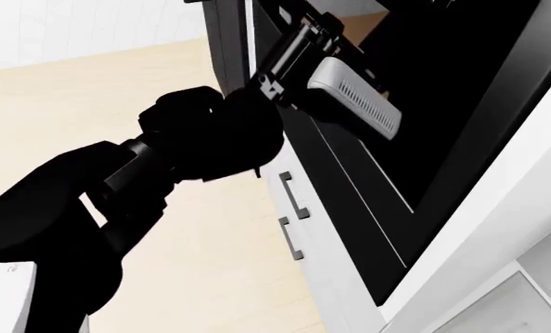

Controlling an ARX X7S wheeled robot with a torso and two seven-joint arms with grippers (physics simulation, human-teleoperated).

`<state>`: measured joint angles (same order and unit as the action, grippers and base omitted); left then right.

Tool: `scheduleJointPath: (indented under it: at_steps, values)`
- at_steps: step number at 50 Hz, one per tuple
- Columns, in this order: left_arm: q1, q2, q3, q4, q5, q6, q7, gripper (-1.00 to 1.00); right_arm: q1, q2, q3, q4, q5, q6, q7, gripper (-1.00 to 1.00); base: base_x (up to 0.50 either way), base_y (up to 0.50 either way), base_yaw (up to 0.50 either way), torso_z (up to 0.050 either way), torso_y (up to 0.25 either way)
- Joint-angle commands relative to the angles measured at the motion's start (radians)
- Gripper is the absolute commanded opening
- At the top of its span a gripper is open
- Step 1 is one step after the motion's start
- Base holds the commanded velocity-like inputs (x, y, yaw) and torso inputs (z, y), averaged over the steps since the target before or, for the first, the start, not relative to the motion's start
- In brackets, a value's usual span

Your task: Open the oven door

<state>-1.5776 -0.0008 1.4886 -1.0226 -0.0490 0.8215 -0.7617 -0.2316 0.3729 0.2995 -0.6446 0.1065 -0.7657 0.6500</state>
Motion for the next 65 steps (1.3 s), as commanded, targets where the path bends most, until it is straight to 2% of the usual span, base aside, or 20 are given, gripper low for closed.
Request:
scheduleJointPath:
  at_steps: [1, 22, 37, 60, 61, 65]
  values:
    - [-0.033, 0.001, 0.060, 0.004, -0.030, -0.006, -0.062, 1.00, 0.002, 0.003, 0.000, 0.001, 0.004, 0.001, 0.001, 1.00, 0.00, 0.00, 0.00, 0.000, 0.000]
    - [-0.040, 0.001, 0.072, 0.016, -0.045, 0.010, -0.047, 1.00, 0.014, 0.005, -0.004, 0.008, 0.003, 0.002, 0.001, 1.00, 0.00, 0.00, 0.00, 0.000, 0.000]
    - [-0.027, 0.001, 0.072, 0.021, -0.045, 0.038, 0.012, 1.00, 0.006, 0.004, -0.002, 0.003, 0.004, 0.000, 0.002, 1.00, 0.00, 0.00, 0.00, 0.000, 0.000]
    - [-0.004, 0.001, 0.059, -0.009, -0.134, 0.079, 0.100, 1.00, -0.003, 0.002, 0.000, -0.002, 0.003, -0.004, 0.002, 1.00, 0.00, 0.00, 0.00, 0.000, 0.000]
    - [-0.003, 0.001, 0.059, -0.009, -0.136, 0.080, 0.105, -1.00, -0.002, 0.002, 0.000, -0.002, 0.003, -0.004, 0.002, 1.00, 0.00, 0.00, 0.00, 0.000, 0.000]
    - [0.001, 0.001, 0.058, -0.007, -0.142, 0.089, 0.130, -1.00, -0.002, 0.002, -0.001, -0.001, 0.003, -0.004, 0.003, 1.00, 0.00, 0.00, 0.00, 0.000, 0.000]
